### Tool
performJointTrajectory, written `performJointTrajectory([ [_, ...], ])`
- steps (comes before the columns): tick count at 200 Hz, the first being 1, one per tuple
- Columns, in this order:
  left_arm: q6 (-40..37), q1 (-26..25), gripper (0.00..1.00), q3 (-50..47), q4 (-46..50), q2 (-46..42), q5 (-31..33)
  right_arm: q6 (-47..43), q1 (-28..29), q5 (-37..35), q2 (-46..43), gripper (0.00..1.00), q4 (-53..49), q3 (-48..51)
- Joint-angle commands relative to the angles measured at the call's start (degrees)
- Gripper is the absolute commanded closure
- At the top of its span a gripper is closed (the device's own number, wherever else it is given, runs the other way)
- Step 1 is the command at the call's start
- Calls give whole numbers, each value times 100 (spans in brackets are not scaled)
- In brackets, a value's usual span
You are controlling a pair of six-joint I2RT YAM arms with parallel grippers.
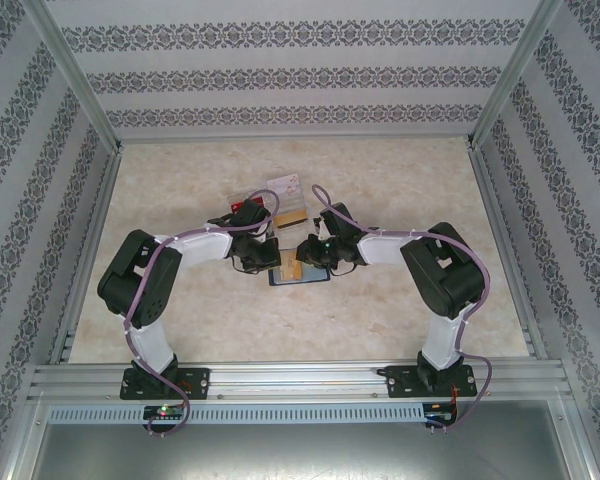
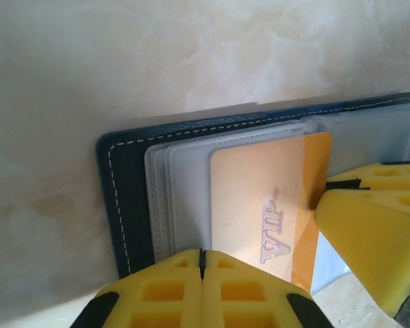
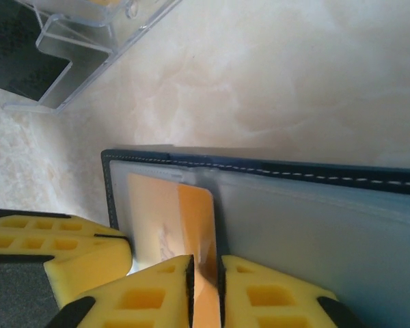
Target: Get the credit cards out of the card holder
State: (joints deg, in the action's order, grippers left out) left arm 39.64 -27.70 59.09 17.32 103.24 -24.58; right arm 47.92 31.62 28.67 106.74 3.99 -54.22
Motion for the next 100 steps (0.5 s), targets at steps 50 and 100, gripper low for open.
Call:
performJointTrajectory([
  [50, -132, -44, 96, -105, 263, 315, 335, 8, 28, 323, 321, 76, 140, -61],
  [100, -146, -42, 96, -91, 289, 311, 345, -120, -2, 57, 144, 90, -19, -5],
])
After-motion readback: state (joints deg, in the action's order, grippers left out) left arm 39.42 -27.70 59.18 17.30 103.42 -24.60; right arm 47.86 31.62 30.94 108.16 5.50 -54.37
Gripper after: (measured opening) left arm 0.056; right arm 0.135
